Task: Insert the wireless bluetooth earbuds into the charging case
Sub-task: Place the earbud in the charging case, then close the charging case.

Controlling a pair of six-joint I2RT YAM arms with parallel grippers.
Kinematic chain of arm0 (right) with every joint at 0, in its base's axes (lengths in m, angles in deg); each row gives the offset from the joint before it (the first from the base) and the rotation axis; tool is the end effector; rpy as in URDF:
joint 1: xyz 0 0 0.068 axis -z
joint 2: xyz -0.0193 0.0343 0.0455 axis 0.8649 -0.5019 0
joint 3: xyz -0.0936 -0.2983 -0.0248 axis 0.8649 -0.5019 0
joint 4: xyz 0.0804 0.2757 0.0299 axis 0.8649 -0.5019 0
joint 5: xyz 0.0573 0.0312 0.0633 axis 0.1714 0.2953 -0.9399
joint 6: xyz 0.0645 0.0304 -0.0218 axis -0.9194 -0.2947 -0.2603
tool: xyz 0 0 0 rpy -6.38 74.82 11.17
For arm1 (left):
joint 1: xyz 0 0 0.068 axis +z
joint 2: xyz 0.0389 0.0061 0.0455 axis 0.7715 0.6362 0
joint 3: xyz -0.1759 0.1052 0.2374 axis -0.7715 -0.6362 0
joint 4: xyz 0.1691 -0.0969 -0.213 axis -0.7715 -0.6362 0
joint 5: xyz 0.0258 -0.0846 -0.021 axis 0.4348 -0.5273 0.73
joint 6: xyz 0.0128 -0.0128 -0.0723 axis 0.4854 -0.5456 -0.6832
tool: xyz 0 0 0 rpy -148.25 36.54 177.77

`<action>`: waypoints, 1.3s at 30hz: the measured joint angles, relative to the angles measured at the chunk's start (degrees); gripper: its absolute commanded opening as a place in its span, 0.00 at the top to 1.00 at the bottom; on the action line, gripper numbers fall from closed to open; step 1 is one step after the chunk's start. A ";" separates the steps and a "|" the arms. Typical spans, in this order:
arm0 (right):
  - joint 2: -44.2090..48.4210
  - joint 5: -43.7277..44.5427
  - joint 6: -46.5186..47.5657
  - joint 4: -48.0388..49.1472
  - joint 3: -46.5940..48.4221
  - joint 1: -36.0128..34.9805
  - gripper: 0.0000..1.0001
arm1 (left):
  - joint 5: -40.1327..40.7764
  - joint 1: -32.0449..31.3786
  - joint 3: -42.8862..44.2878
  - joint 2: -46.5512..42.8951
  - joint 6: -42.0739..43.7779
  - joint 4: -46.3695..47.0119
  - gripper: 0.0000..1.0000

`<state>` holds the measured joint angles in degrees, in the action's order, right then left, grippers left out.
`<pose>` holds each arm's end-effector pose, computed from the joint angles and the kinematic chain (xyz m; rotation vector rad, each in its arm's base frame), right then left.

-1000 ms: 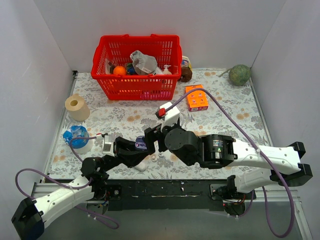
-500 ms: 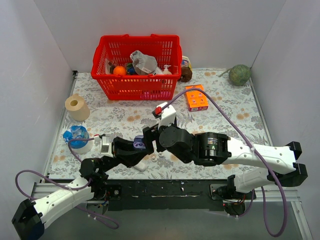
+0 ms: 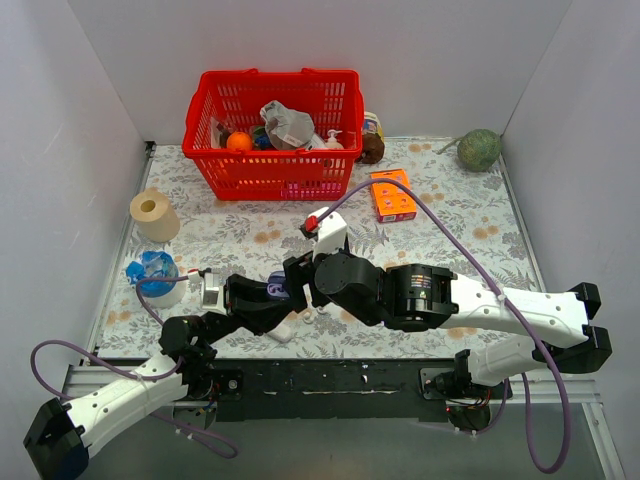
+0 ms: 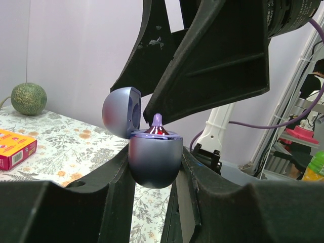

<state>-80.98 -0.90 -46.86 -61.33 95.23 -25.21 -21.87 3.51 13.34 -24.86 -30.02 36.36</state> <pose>0.0669 0.3148 0.4526 -0.4884 1.9256 0.6482 0.0751 -0.1122 0.2624 0.1730 1.2688 -1.9423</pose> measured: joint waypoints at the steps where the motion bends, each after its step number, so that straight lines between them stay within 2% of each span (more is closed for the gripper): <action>1: 0.00 -0.22 0.11 -0.02 0.00 0.00 0.16 | 0.00 0.00 0.02 0.00 0.00 0.00 1.00; 8: 0.02 -0.55 0.79 0.02 0.07 0.15 0.13 | 0.00 0.00 0.02 0.00 -0.04 0.02 1.00; 12: 1.60 0.17 1.88 1.90 -0.39 0.22 0.16 | -0.02 0.00 0.02 -0.26 -0.11 -0.24 1.00; 15: 5.66 1.14 3.91 5.33 -2.21 0.33 0.32 | -0.13 0.00 0.02 -0.37 -0.48 -0.61 1.00; 16: 7.15 1.31 4.66 6.05 -2.43 0.59 0.47 | -0.31 0.00 0.02 -0.37 -0.68 -0.68 1.00; 18: 9.55 1.09 6.60 7.04 -1.97 2.19 0.66 | -1.14 0.00 0.02 -0.48 -1.11 -0.90 1.00; 19: 9.90 0.94 7.17 7.06 -1.40 3.21 0.86 | -1.66 0.00 0.02 -0.63 -1.31 -0.98 1.00; 22: 8.87 -2.60 9.03 6.49 1.81 8.07 0.99 | -3.45 0.00 0.02 -0.90 -2.03 -0.70 1.00; 27: 3.98 -13.05 11.28 4.44 3.56 12.70 0.99 | -6.75 0.00 0.72 -0.15 -3.08 -0.44 1.00; 33: -1.86 -25.40 12.72 1.09 3.58 12.96 0.99 | -8.39 0.00 1.51 1.60 -3.93 0.24 1.00; 39: -2.25 -33.24 12.87 0.52 3.58 12.70 0.99 | -8.44 0.00 1.73 1.68 -3.98 0.00 1.00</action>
<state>-83.23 -34.14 -33.99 -60.80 98.82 -12.51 -30.30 3.51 15.06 -23.17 -34.00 36.36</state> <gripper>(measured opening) 0.021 0.314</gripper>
